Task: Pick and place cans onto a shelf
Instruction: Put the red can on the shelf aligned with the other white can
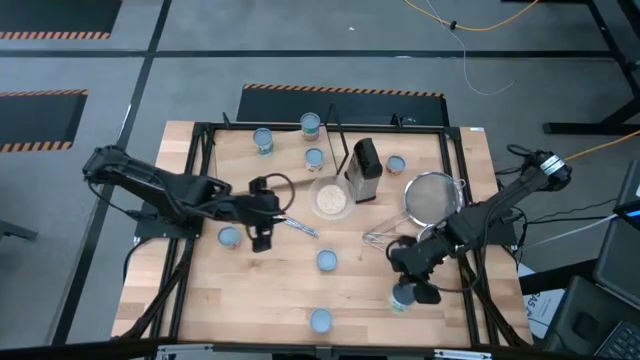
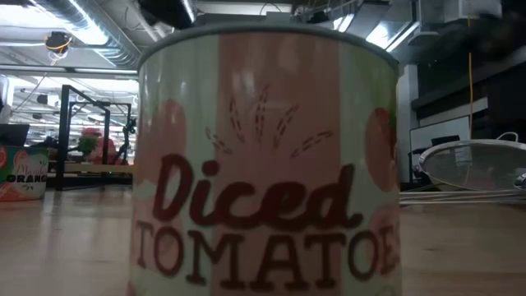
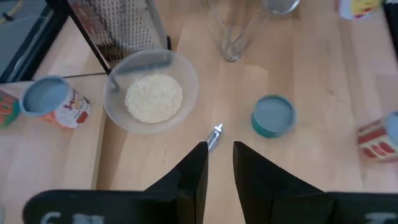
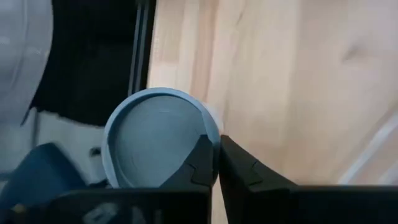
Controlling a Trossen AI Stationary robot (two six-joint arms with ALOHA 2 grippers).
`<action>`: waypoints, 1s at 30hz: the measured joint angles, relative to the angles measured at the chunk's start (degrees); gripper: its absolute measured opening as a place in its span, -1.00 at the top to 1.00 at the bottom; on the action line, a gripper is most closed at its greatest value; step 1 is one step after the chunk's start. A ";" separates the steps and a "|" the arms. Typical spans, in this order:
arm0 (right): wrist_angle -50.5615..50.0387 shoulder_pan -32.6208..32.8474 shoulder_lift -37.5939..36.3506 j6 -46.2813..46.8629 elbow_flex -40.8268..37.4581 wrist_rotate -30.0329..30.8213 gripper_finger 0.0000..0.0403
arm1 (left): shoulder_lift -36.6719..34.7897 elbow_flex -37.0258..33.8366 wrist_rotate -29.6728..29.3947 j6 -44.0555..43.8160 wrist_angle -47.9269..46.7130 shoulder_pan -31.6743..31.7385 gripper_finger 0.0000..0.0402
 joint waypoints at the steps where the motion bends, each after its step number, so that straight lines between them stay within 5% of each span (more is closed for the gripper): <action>1: -1.74 -0.98 0.09 -1.78 2.24 1.22 0.94 | -0.98 0.00 -0.08 0.00 -0.10 -0.46 0.66; 9: -6.03 -11.80 4.96 -21.86 17.74 4.83 0.94 | -8.67 0.00 -4.85 -0.38 -7.34 -4.88 0.66; 19: -5.86 -26.36 23.02 -45.21 36.73 4.60 0.94 | -11.85 0.00 -8.05 -1.90 -9.78 -9.38 0.66; 30: -6.94 -33.75 44.11 -52.26 54.39 -6.53 0.94 | -11.77 0.00 -8.11 -1.90 -10.81 -11.52 0.66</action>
